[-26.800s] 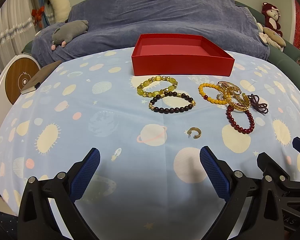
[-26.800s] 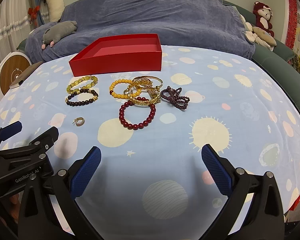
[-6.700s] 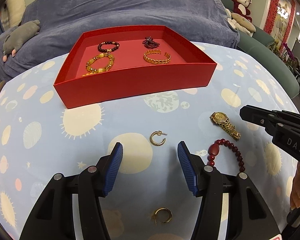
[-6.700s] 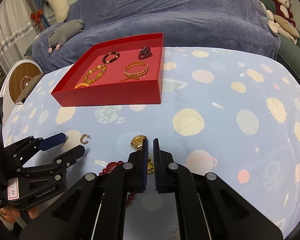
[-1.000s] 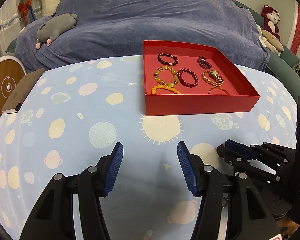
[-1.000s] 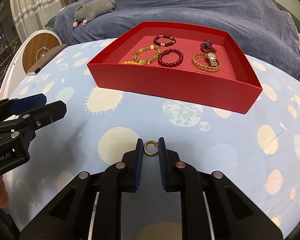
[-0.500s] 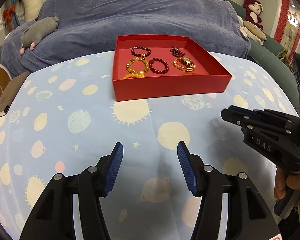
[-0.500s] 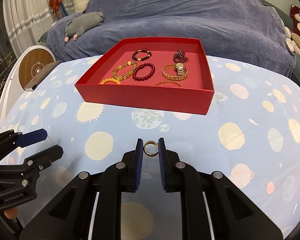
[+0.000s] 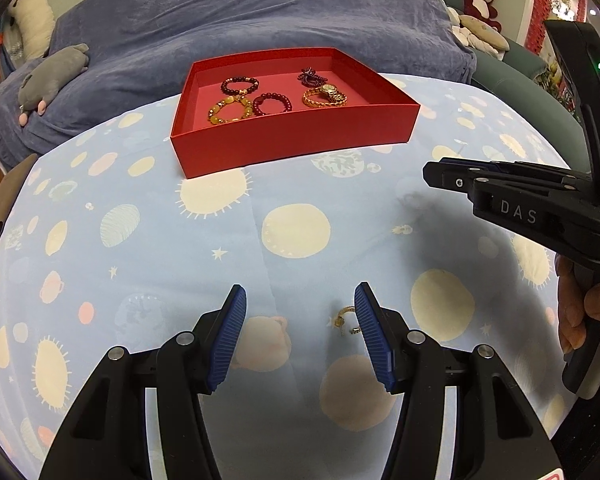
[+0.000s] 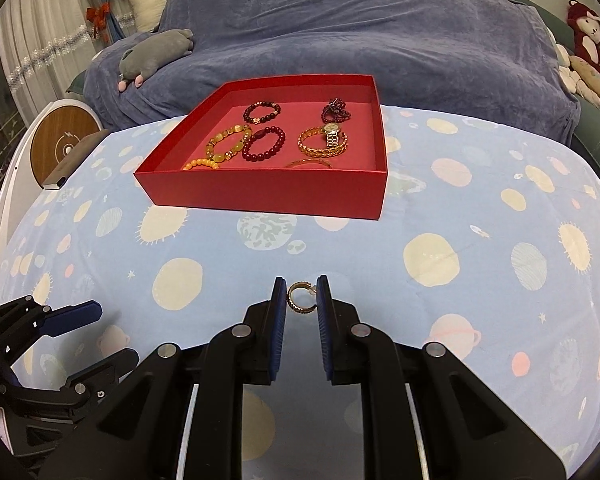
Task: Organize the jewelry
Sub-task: 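Grasp the other gold hoop earring with the left tool while the right tool holds its earring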
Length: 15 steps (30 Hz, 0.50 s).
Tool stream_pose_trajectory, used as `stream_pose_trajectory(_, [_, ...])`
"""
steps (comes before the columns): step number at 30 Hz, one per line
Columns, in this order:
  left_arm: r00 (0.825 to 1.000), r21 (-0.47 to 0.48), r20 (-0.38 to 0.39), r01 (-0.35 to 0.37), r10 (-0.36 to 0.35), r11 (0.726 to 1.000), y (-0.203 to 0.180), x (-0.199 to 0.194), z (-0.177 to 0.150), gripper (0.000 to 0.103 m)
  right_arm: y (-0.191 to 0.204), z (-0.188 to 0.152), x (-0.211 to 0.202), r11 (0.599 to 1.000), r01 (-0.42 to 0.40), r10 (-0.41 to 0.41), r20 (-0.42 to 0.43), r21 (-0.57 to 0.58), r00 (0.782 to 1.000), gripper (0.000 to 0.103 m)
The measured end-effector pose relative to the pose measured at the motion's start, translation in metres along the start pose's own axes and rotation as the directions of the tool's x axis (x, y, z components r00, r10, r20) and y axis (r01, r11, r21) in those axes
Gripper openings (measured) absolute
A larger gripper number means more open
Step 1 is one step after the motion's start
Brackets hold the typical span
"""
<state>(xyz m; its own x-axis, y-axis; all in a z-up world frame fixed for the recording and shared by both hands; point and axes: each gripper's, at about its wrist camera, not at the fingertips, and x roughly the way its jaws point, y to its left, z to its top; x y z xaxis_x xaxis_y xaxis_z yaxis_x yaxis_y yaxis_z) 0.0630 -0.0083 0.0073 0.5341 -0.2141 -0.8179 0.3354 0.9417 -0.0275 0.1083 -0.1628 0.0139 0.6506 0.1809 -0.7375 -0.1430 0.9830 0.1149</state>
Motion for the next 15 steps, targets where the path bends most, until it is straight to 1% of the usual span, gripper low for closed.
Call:
stream_pose_trajectory(8, [0.999, -0.005, -0.036, 0.035, -0.035, 0.999, -0.004, 0.008, -0.01, 0.054, -0.002, -0.003, -0.001, 1.0, -0.003, 0.003, -0.006, 0.002, 1.0, 0.015])
stream_pose_trajectory(11, [0.998, -0.007, -0.047, 0.048, -0.048, 0.999, -0.005, 0.012, -0.014, 0.05, -0.002, -0.003, 0.0, 1.0, -0.009, 0.009, -0.008, 0.008, 1.0, 0.015])
stream_pose_trajectory(13, [0.997, -0.003, -0.052, 0.055, -0.055, 0.998, -0.006, 0.015, -0.016, 0.044, -0.003, -0.003, 0.0, 1.0, -0.01, 0.01, -0.01, 0.012, 1.0, 0.015])
stream_pose_trajectory(15, [0.998, 0.008, -0.043, 0.05, -0.049, 0.999, -0.008, 0.016, -0.017, 0.044, -0.003, -0.003, 0.0, 1.0, -0.011, 0.011, -0.01, 0.014, 1.0, 0.015])
